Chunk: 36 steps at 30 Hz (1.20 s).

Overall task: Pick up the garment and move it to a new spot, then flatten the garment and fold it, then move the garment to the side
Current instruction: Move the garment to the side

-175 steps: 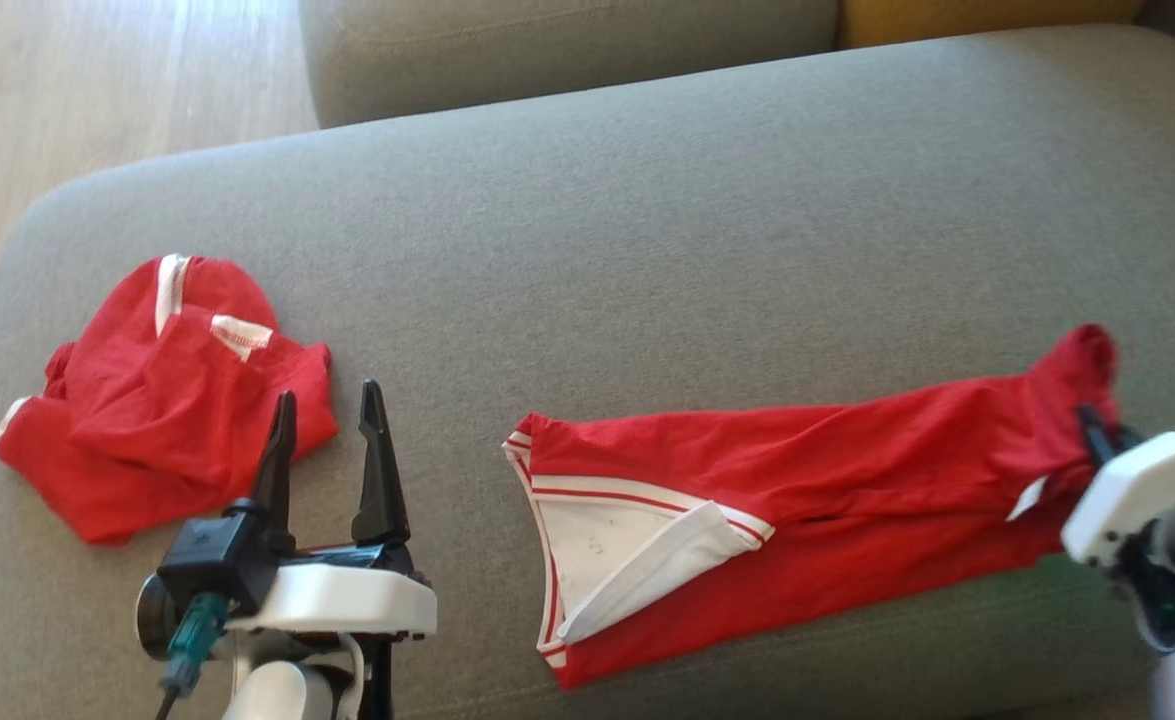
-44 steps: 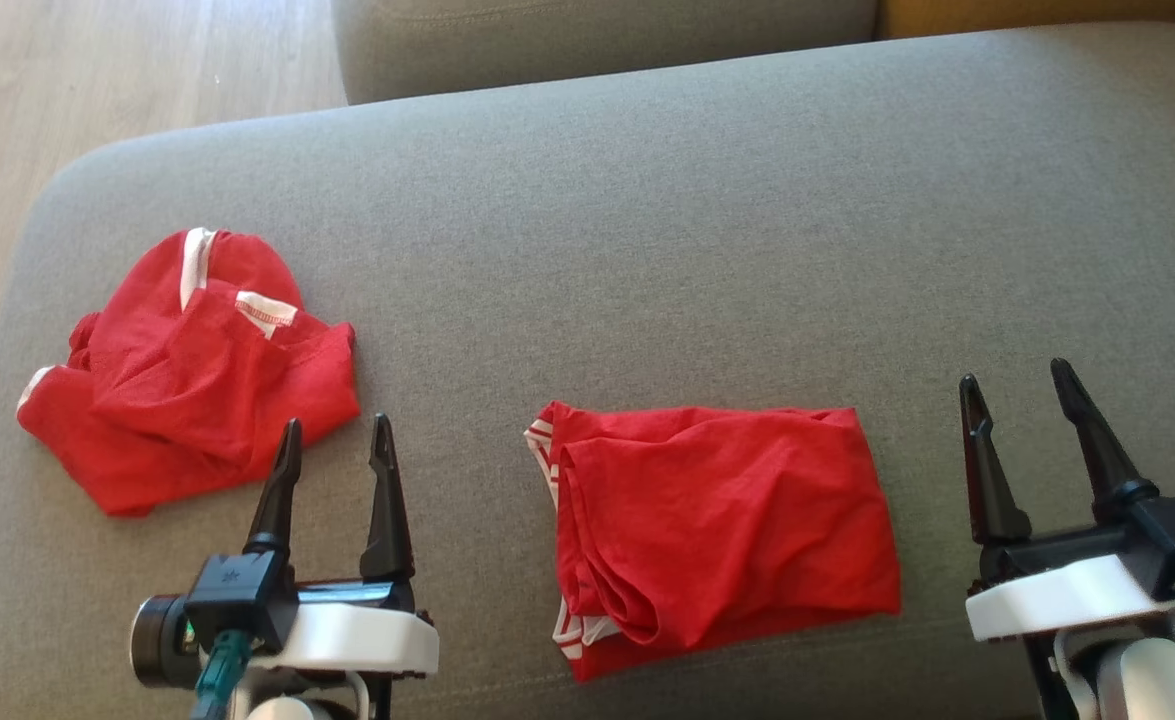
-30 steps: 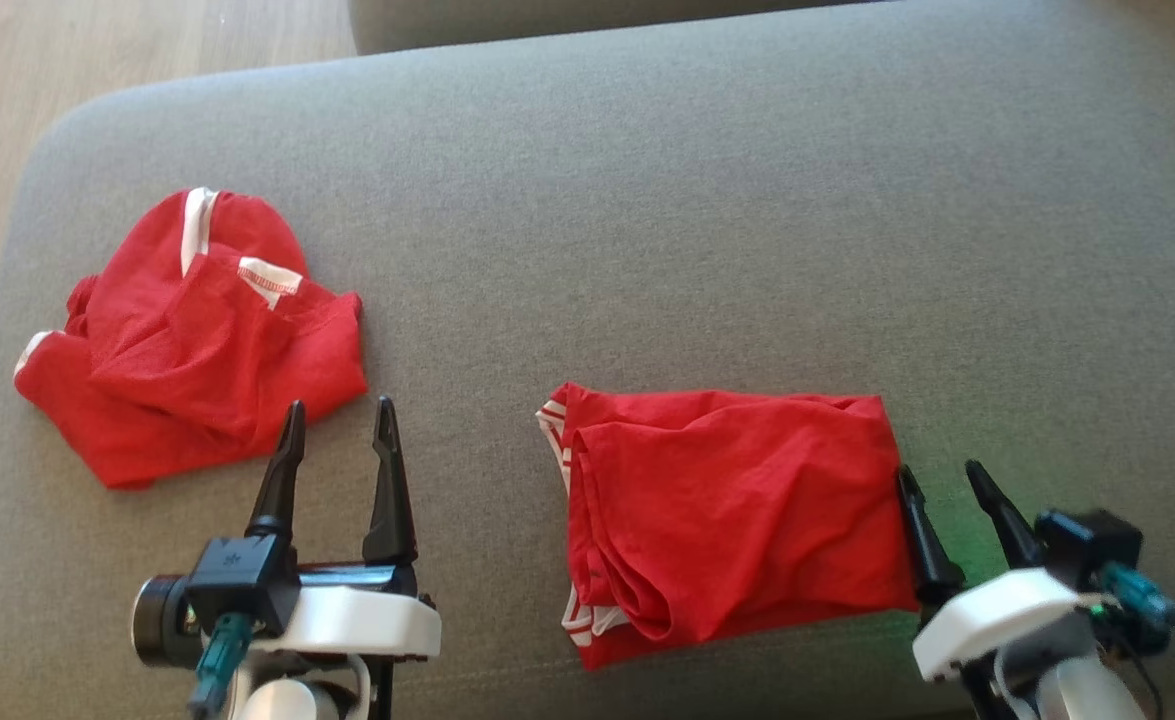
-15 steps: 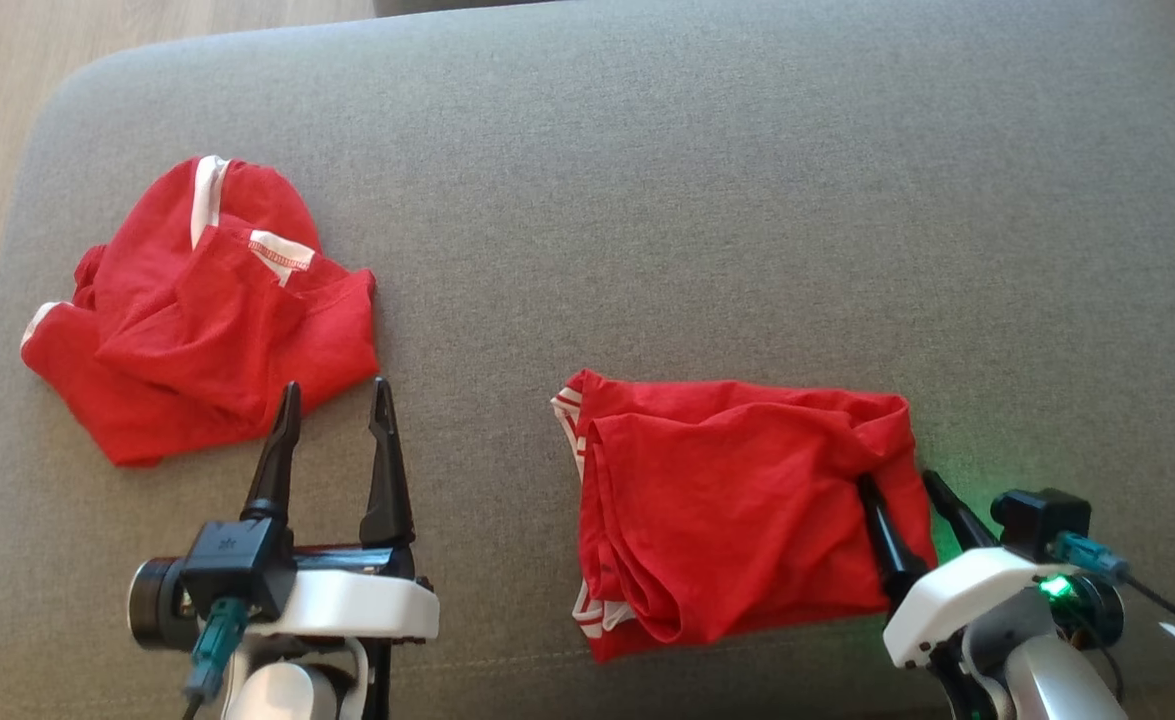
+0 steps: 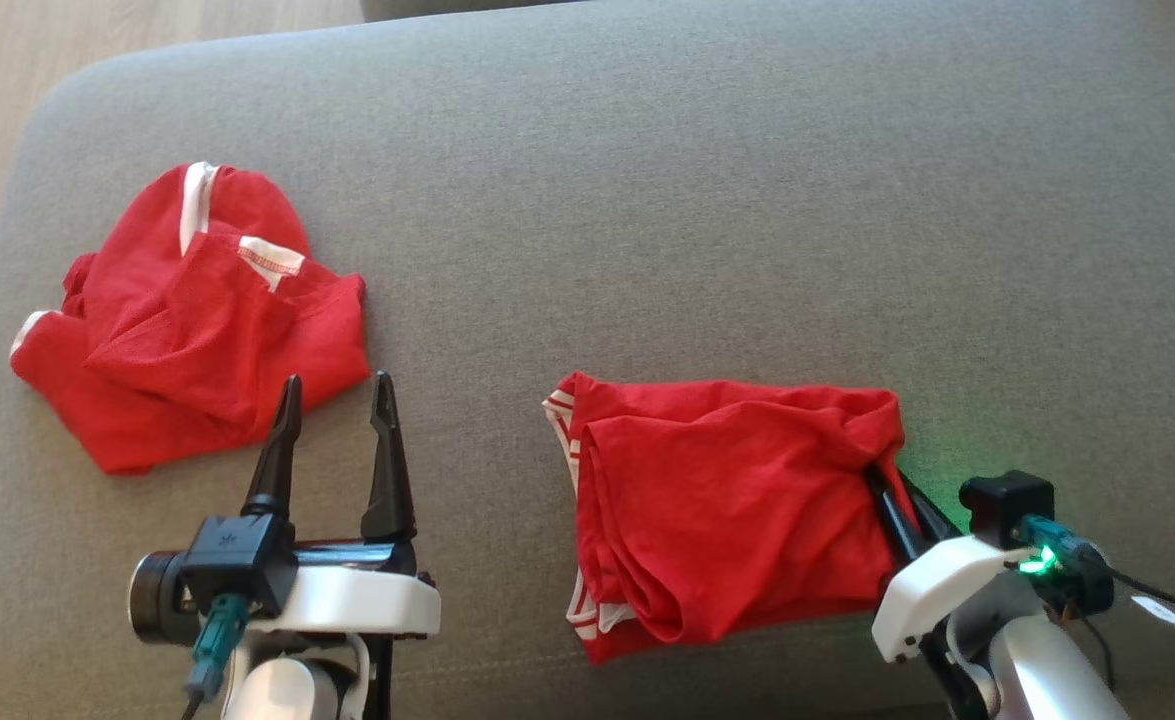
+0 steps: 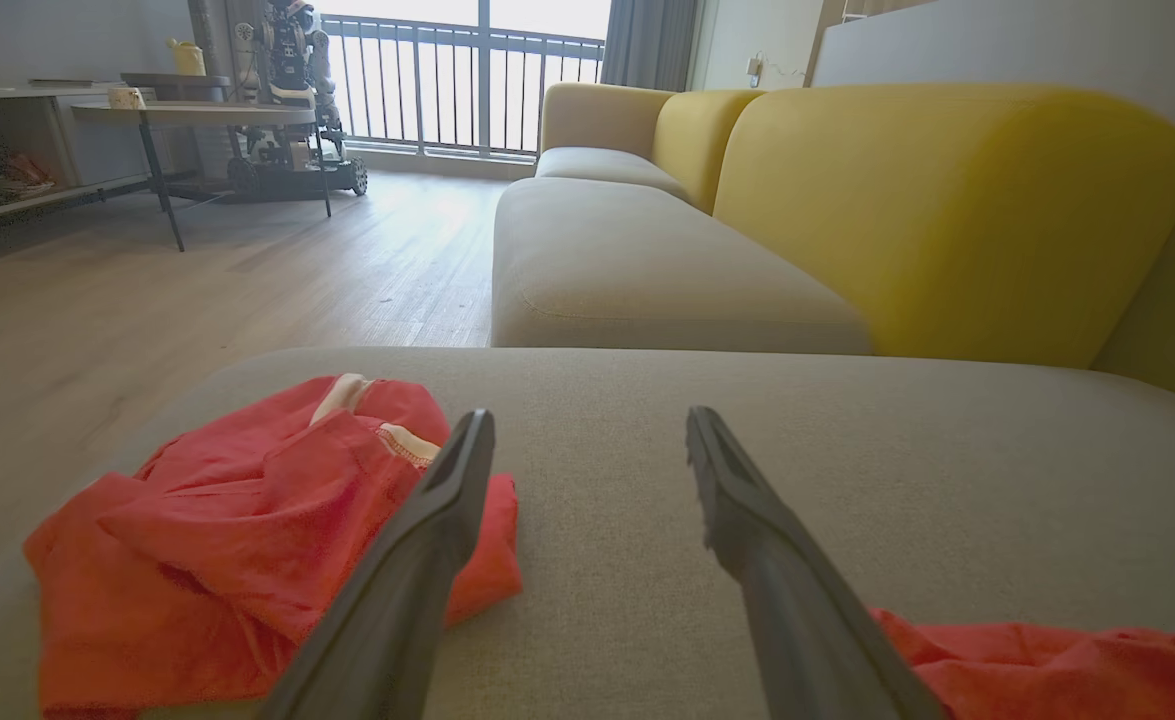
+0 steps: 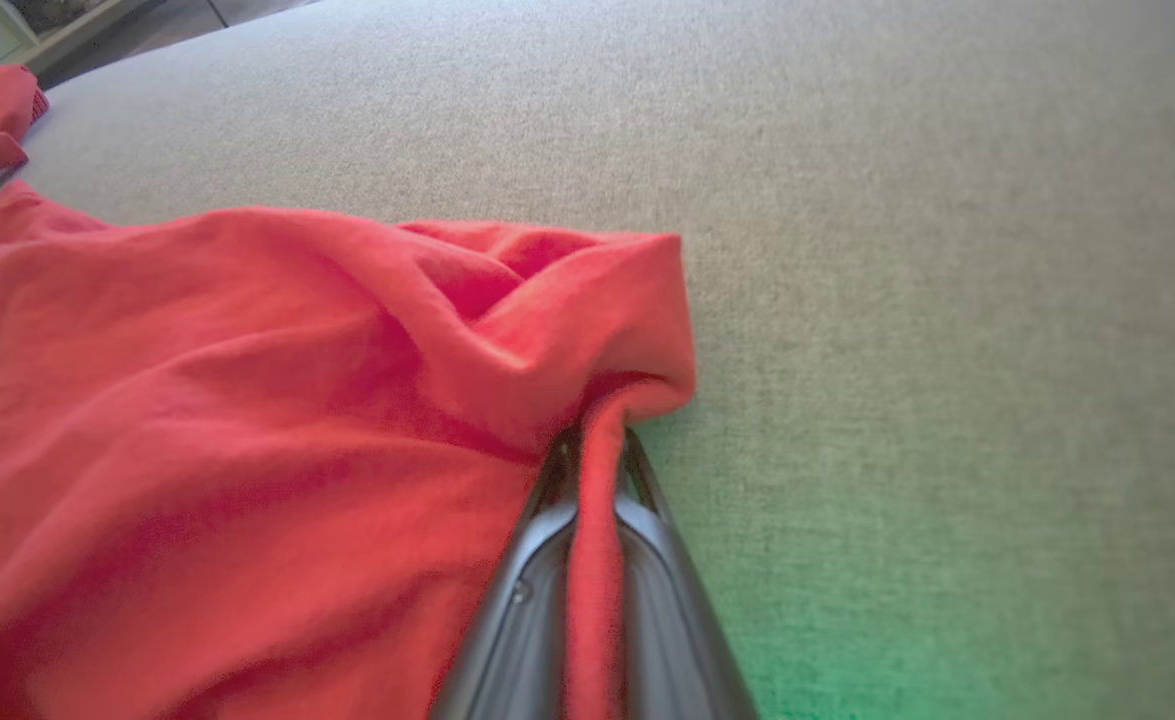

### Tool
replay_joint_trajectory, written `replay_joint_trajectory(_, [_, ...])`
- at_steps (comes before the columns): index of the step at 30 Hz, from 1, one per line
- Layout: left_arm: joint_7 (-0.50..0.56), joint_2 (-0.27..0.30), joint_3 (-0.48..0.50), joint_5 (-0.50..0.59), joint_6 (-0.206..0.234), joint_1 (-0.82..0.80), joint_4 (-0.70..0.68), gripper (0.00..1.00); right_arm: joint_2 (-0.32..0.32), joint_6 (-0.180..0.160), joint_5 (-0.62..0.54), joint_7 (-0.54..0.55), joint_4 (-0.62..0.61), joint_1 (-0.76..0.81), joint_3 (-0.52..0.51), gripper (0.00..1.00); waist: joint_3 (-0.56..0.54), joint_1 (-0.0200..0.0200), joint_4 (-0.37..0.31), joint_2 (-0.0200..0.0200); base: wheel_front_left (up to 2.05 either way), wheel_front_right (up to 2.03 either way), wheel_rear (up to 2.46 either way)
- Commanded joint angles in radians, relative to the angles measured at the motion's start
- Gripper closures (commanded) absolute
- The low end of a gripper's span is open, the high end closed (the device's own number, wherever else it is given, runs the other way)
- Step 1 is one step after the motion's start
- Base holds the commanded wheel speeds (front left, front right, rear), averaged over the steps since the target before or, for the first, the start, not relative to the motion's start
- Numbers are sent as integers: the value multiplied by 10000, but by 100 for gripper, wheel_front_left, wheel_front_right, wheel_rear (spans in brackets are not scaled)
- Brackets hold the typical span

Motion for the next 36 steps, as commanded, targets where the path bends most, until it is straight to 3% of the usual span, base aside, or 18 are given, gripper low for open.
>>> replay_joint_trajectory(1, [-53, -20, 229, 1, -51, -429, -406, 0, -278, -6, -398, -132, -378, -420, 194, 100, 7, 0, -86, 0, 0, 0, 0])
replay_joint_trajectory(6, [-53, -20, 83, 106, -110, -567, -583, 0, -902, -6, -1075, -4, -903, -914, 462, 100, 187, 0, -479, 0, 0, 0, 0])
replay_joint_trajectory(12, [-53, -20, -4, 543, -444, -951, -819, 0, -1991, -6, -1094, 436, -1399, -2122, 1107, 100, 1001, 0, -1287, 0, 0, 0, 0])
replay_joint_trajectory(16, [-53, 62, -211, 985, -1008, -1457, -953, 0, -2831, -6, -796, 667, -1307, -3095, 1363, 100, 1861, 0, -1847, 0, 0, 0, 0])
replay_joint_trajectory(19, [-53, 452, -579, 1360, -1633, -1900, -988, 0, -3293, -6, -392, 738, -1101, -3860, 1356, 100, 2612, 0, -2251, 0, 0, 0, 0])
replay_joint_trajectory(25, [-53, 1106, -901, 1638, -2342, -2519, -1074, 0, -3992, -6, -281, 603, -618, -4945, 983, 100, 3578, 0, -2910, 0, 0, 0, 0])
replay_joint_trajectory(30, [-53, 1358, -1156, 1631, -2763, -3253, -1230, 0, -4037, -6, -295, 459, -148, -5709, -92, 100, 4083, 0, -3380, 0, 0, 0, 0])
replay_joint_trajectory(36, [-53, 1401, -1365, 1708, -2899, -4056, -1371, 0, -4003, -6, -442, 280, -144, -6012, -96, 100, 4248, 0, -3521, 0, 0, 0, 0])
